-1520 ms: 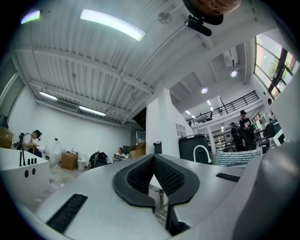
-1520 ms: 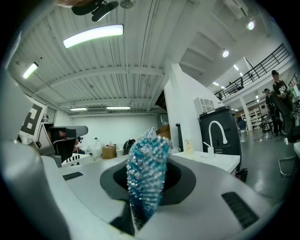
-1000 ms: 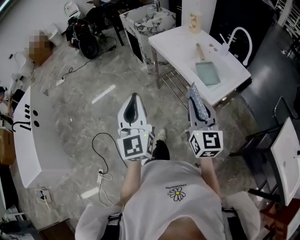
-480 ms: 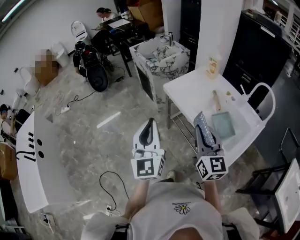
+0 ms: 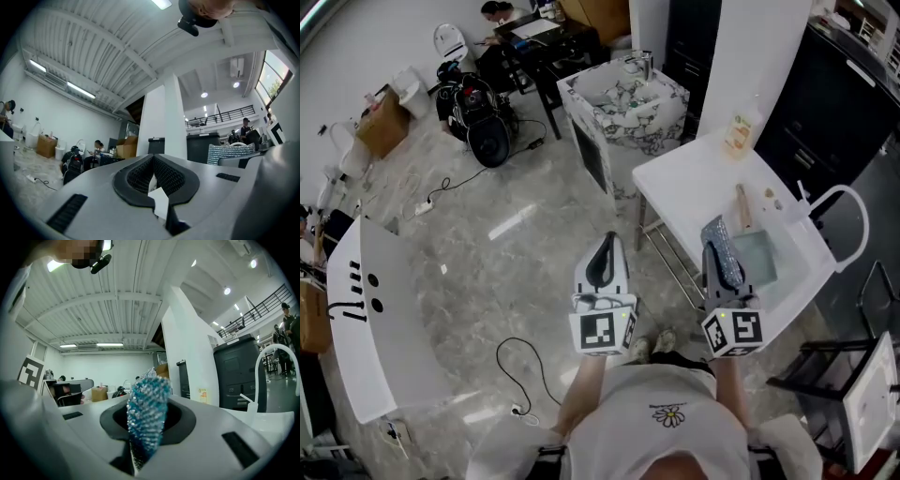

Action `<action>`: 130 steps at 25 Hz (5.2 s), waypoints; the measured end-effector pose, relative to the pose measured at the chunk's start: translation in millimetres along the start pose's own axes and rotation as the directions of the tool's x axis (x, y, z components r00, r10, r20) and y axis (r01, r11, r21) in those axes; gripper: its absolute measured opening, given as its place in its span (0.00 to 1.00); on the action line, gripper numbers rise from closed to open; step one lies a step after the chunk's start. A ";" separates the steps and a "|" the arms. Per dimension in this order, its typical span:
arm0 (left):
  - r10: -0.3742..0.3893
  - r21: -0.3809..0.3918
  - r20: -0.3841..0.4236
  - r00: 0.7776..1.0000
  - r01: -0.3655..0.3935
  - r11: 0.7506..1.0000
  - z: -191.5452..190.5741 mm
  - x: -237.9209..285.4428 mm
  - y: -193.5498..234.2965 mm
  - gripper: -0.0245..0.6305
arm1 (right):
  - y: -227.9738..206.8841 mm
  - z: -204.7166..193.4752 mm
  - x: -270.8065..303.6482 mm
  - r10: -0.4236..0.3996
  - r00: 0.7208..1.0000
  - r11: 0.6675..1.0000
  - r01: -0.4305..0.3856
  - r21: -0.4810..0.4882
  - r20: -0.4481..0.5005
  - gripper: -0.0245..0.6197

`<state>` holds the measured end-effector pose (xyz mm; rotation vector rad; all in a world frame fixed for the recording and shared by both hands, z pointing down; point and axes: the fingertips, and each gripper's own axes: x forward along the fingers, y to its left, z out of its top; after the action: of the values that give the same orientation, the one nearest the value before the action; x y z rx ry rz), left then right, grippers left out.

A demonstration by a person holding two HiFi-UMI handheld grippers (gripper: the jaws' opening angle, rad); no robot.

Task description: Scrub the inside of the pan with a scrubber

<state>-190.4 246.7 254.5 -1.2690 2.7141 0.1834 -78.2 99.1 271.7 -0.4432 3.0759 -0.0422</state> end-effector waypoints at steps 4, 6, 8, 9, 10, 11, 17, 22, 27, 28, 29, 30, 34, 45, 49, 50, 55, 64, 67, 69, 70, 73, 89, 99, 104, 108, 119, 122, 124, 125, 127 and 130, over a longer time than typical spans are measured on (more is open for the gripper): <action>0.014 0.003 -0.006 1.000 -0.014 1.000 -2.1 8.4 -3.3 0.06 | -9.6 -4.5 12.8 0.013 1.000 1.000 -0.013 0.014 -0.010 0.13; 0.020 0.005 -0.003 1.000 -0.020 1.000 0.6 14.5 -4.3 0.06 | -14.8 -4.3 16.3 0.017 1.000 1.000 -0.017 0.023 -0.011 0.13; 0.016 0.001 -0.005 1.000 -0.016 1.000 1.6 23.8 -10.1 0.06 | -23.2 -4.1 18.3 0.017 1.000 1.000 -0.016 0.026 -0.017 0.13; 0.007 -0.001 -0.004 1.000 -0.007 1.000 1.6 29.1 -15.7 0.07 | -29.1 -3.7 18.6 0.012 1.000 1.000 -0.011 0.028 -0.019 0.13; -0.004 0.000 0.004 1.000 0.004 1.000 1.6 35.8 -22.9 0.06 | -36.9 -3.0 19.2 0.004 1.000 1.000 -0.003 0.031 -0.015 0.13; -0.017 0.002 0.017 1.000 0.017 1.000 1.3 44.7 -31.8 0.06 | -47.1 -2.1 20.5 -0.006 1.000 0.999 0.006 0.035 -0.006 0.13; -0.150 -0.001 0.033 0.988 0.150 0.989 -18.7 87.1 -107.7 0.07 | -113.1 -16.8 3.0 -0.100 0.995 0.994 0.099 0.053 0.019 0.13; -0.311 -0.024 0.023 0.950 0.311 0.950 -27.0 117.9 -166.3 0.07 | -158.8 -14.2 -26.6 -0.215 0.976 0.973 0.210 0.095 0.039 0.13; -0.505 -0.014 0.040 0.862 0.505 0.863 -26.8 153.3 -233.2 0.07 | -213.9 -9.7 -67.4 -0.438 0.897 0.893 0.425 0.148 0.063 0.13; -0.541 -0.016 0.047 0.840 0.542 0.840 -26.4 160.8 -245.1 0.07 | -222.7 -7.9 -74.3 -0.481 0.874 0.871 0.468 0.148 0.068 0.13; -0.578 -0.022 0.053 0.815 0.579 0.815 -26.2 168.0 -256.1 0.07 | -230.3 -6.1 -80.9 -0.524 0.848 0.847 0.511 0.147 0.073 0.13; -0.614 -0.028 0.055 0.788 0.616 0.788 -26.1 174.2 -265.8 0.07 | -236.2 -4.7 -87.3 -0.566 0.821 0.821 0.551 0.150 0.077 0.13; -0.727 -0.026 0.072 0.683 0.730 0.683 -22.2 195.6 -293.8 0.07 | -249.5 0.9 -105.2 -0.699 0.710 0.713 0.684 0.155 0.085 0.13; -0.871 -0.053 0.090 0.483 0.876 0.480 -32.0 235.2 -328.1 0.07 | -239.7 3.9 -119.5 -0.883 0.463 0.470 0.873 0.134 0.082 0.13; -0.894 -0.049 0.076 0.443 0.897 0.440 -43.8 239.0 -332.5 0.07 | -240.5 -3.7 -116.0 -0.901 0.429 0.433 0.890 0.141 0.063 0.13; -0.897 -0.048 0.070 0.437 0.899 0.435 -46.6 240.2 -333.4 0.07 | -241.6 -5.2 -114.7 -0.903 0.426 0.430 0.891 0.146 0.060 0.13; -0.897 -0.055 0.050 0.440 0.898 0.437 -53.3 245.4 -331.3 0.07 | -244.3 -8.5 -110.0 -0.903 0.427 0.429 0.890 0.157 0.043 0.13; -0.916 -0.024 0.048 0.398 0.917 0.397 -53.4 248.9 -341.5 0.26 | -254.0 -17.0 -108.3 -0.891 0.454 0.449 0.875 0.179 0.017 0.13; -0.943 0.027 0.058 0.329 0.943 0.331 -44.8 255.8 -355.5 0.32 | -257.7 -20.1 -108.4 -0.886 0.464 0.458 0.871 0.180 0.005 0.13; -0.967 0.103 0.020 0.254 0.961 0.255 -46.7 258.1 -367.7 0.35 | -259.4 -23.2 -108.4 -0.881 0.472 0.463 0.867 0.183 -0.006 0.13; -0.978 0.181 -0.027 0.207 0.963 0.199 -53.4 257.2 -374.5 0.35 | -260.0 -25.2 -108.4 -0.879 0.476 0.466 0.865 0.184 -0.011 0.13; -0.962 0.452 -0.266 0.058 0.889 -0.071 -100.3 247.4 -394.1 0.37 | -261.7 -32.9 -108.1 -0.871 0.490 0.477 0.859 0.187 -0.030 0.13; -0.156 0.144 -0.988 -0.004 0.364 -0.920 -430.1 264.4 -360.6 0.41 | -275.8 -94.5 -97.5 -0.815 0.543 0.500 0.836 0.228 -0.203 0.13; -0.062 0.095 -0.993 0.102 0.365 -0.926 -481.9 291.8 -356.4 0.34 | -263.3 -124.9 -91.8 -0.789 0.556 0.502 0.829 0.246 -0.262 0.13; -0.110 0.152 -0.985 0.136 0.348 -0.925 -484.3 294.1 -363.1 0.25 | -256.3 -129.1 -93.8 -0.783 0.556 0.502 0.830 0.245 -0.280 0.13; -0.086 0.129 -0.987 0.138 0.346 -0.929 -485.2 293.5 -361.2 0.25 | -255.0 -132.2 -93.0 -0.774 0.561 0.509 0.827 0.239 -0.293 0.13; 0.009 0.089 -0.977 0.211 0.450 -0.889 -443.7 283.9 -327.7 0.25 | -273.1 -109.9 -96.2 -0.776 0.564 0.509 0.824 0.248 -0.282 0.13; 0.055 0.063 -0.975 0.213 0.511 -0.857 -439.2 276.2 -308.1 0.25 | -271.6 -107.9 -100.1 -0.760 0.562 0.498 0.826 0.263 -0.325 0.13; 0.084 0.051 -0.972 0.219 0.547 -0.835 -438.0 271.0 -298.8 0.25 | -269.4 -112.3 -105.4 -0.741 0.557 0.482 0.830 0.279 -0.376 0.13; 0.095 0.047 -0.971 0.220 0.564 -0.824 -437.4 269.0 -295.1 0.25 | -268.5 -115.4 -107.7 -0.731 0.555 0.477 0.831 0.285 -0.397 0.13; 0.109 0.043 -0.970 0.218 0.591 -0.805 -436.6 265.3 -287.1 0.25 | -265.2 -122.4 -110.2 -0.710 0.557 0.474 0.831 0.293 -0.430 0.13; 0.131 0.032 -0.967 0.217 0.616 -0.787 -435.2 261.2 -277.6 0.25 | -261.5 -129.1 -112.4 -0.690 0.563 0.488 0.826 0.283 -0.455 0.13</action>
<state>-175.2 -200.0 621.7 -1.6439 0.0340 -2.3359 98.4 -117.1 412.2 -1.8640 2.6071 -0.9295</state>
